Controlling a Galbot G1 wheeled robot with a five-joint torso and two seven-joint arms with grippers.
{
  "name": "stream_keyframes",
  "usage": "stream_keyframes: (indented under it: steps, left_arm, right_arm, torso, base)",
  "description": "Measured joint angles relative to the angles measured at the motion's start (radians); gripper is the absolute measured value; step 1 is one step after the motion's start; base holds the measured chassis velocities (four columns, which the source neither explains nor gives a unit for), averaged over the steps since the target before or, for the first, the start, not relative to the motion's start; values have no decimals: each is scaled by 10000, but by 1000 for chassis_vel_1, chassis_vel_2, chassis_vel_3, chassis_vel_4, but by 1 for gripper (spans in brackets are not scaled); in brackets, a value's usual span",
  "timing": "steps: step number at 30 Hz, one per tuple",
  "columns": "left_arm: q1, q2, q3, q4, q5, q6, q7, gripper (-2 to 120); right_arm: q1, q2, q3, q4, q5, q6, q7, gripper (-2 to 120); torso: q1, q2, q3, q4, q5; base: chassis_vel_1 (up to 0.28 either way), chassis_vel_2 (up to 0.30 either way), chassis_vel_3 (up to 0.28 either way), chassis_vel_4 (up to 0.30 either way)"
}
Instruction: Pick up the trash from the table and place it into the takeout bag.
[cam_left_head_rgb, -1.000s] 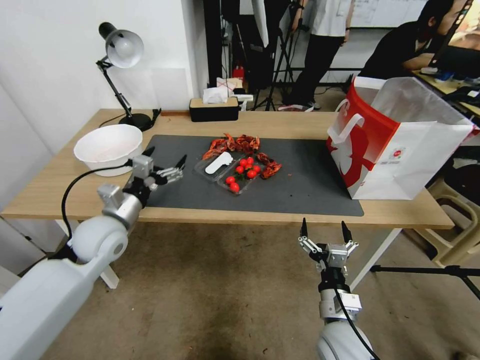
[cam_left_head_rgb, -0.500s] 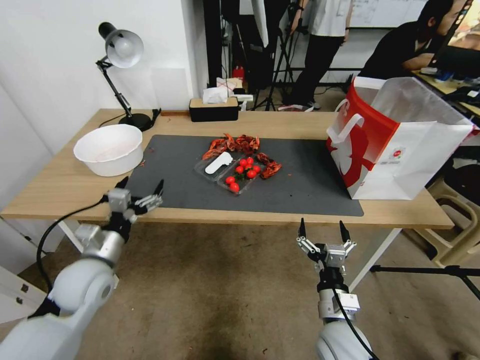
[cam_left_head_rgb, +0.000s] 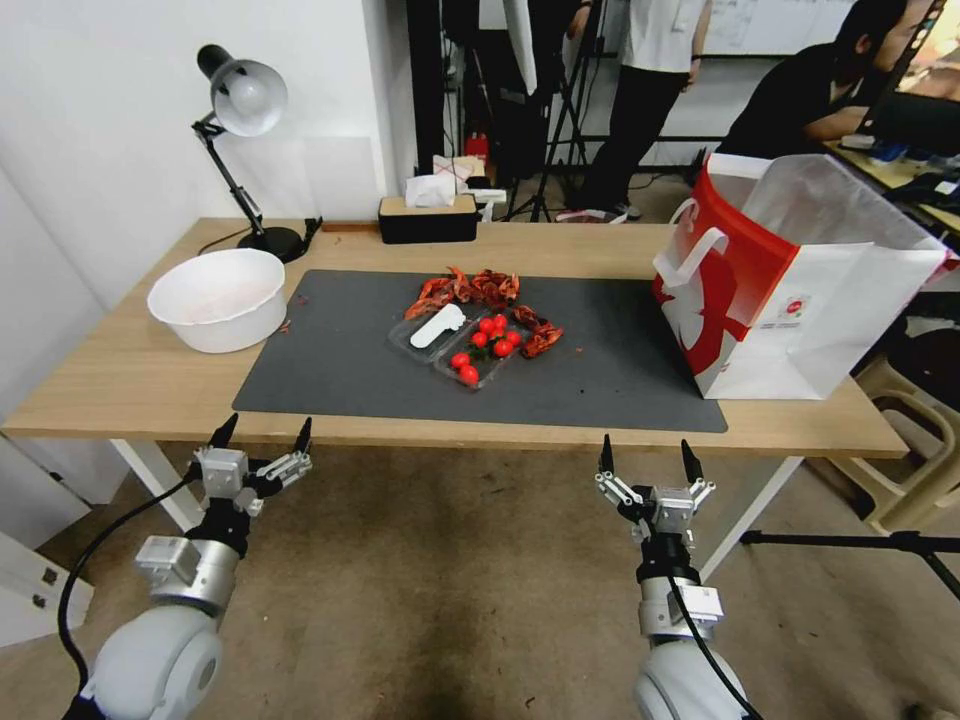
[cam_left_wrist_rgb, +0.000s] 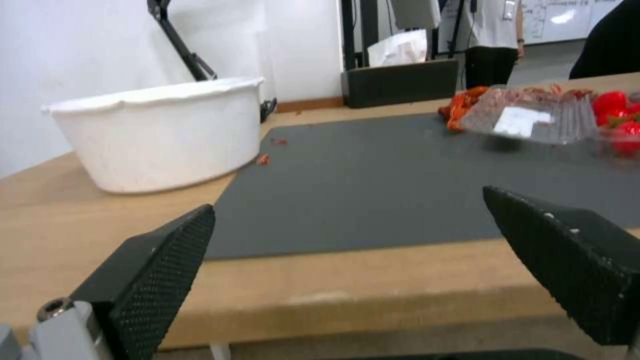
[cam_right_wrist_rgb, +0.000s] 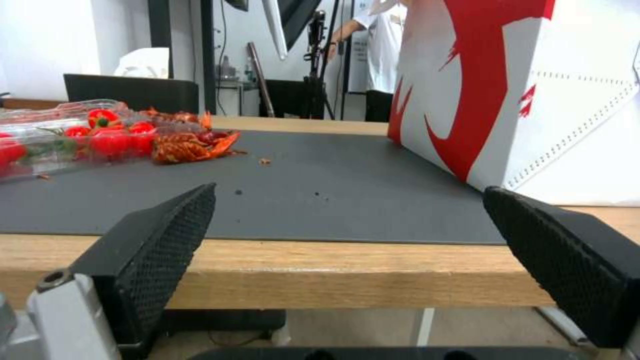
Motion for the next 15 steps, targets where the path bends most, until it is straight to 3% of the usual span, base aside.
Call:
stream_keyframes:
  steps: [15]
  left_arm:
    - [30,-95,143,420,141,-355,25,100]
  right_arm:
    - [-61,80,-13,-7,4,-23,47,100]
  torso:
    - [1,0,0,0,-1]
  base:
    - [0,0,0,0]
